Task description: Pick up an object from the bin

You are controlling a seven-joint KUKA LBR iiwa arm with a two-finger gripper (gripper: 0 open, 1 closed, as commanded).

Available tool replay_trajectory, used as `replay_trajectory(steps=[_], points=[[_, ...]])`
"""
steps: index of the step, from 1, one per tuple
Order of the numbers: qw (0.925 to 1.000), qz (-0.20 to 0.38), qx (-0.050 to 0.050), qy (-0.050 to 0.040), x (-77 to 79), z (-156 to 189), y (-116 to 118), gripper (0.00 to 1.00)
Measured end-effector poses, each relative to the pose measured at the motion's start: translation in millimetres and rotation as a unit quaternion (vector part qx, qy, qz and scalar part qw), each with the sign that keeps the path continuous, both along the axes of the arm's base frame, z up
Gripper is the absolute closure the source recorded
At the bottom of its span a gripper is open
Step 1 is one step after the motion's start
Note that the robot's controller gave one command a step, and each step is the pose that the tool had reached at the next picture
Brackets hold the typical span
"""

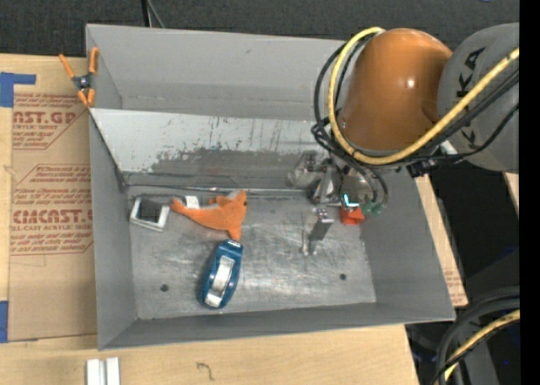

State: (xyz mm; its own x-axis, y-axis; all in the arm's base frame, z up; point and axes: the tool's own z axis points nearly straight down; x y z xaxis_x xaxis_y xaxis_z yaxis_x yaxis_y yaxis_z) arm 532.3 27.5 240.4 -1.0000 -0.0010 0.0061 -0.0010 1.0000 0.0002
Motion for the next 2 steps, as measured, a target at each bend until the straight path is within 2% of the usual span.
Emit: replay_trajectory(steps=[1,2], points=[[1.0,0.0,0.0,-0.0038,1.5,4,0,0.0],[0.9997,0.025,0.0,-0.0072,-4.1,-42,21,0.0]])
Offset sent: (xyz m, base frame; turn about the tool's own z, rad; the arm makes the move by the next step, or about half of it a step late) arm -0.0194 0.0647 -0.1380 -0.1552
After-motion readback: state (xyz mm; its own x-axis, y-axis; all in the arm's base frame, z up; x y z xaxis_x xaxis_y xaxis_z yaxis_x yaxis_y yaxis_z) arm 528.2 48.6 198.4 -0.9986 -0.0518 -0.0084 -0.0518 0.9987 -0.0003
